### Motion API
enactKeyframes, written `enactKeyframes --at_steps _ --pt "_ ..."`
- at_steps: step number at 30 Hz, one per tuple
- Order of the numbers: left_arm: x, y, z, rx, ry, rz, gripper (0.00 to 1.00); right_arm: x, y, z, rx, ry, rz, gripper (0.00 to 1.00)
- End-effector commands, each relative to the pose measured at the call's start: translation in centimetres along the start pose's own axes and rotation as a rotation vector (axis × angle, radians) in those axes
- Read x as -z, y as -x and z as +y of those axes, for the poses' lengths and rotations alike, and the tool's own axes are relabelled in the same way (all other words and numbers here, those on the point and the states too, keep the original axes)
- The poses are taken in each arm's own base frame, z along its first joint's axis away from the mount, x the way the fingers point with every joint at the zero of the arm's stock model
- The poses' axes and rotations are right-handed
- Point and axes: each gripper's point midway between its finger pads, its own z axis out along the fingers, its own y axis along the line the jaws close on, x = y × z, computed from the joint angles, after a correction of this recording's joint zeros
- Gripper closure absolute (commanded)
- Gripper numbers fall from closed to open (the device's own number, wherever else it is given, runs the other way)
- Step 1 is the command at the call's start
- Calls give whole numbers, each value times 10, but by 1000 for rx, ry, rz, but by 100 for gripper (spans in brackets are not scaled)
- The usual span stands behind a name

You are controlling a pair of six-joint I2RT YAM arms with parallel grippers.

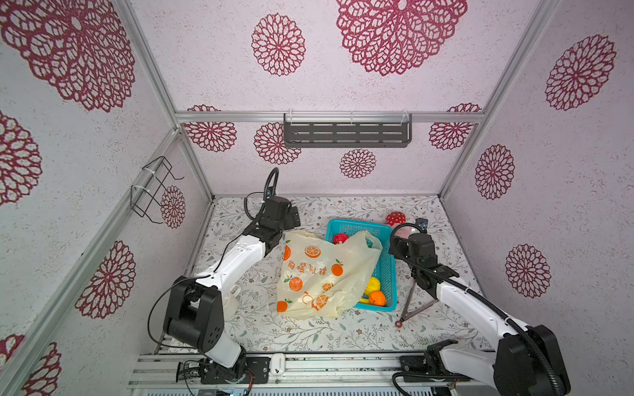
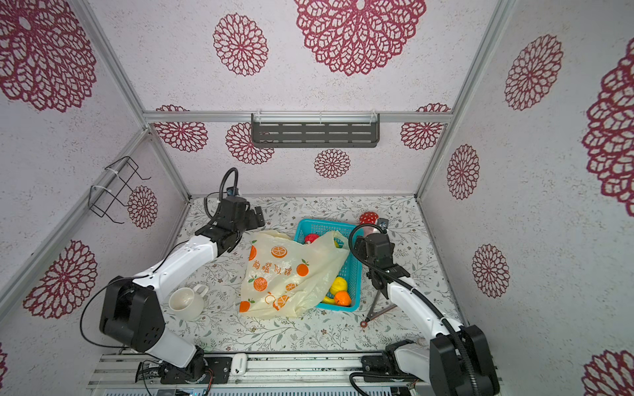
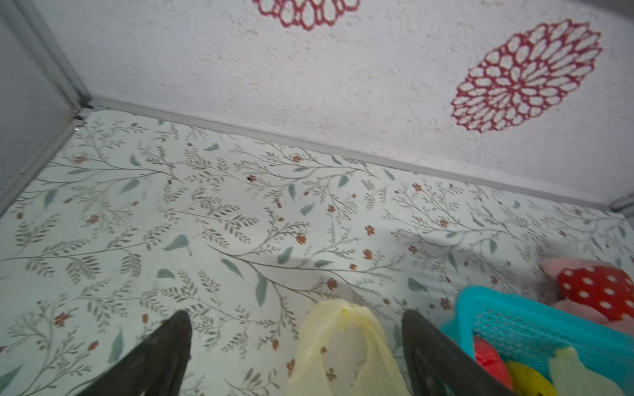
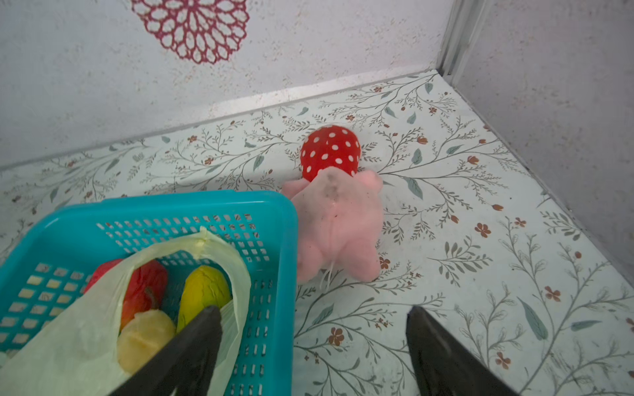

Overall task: Place the fruits into the plastic bag
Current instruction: 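Reach both grippers to the cream bag's handles and grasp them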

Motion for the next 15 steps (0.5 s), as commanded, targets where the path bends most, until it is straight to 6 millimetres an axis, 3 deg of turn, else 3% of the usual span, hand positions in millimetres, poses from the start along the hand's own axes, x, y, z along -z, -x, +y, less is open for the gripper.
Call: enactKeyframes --at_steps 1,10,15 --pt "-4 -11 -4 26 35 125 3 9 15 5 68 10 -10 13" --pt "-11 -33 -14 227 -64 407 2 13 11 1 100 2 -24 13" --pt "-2 -55 -18 244 -84 524 2 11 9 4 104 10 -8 13"
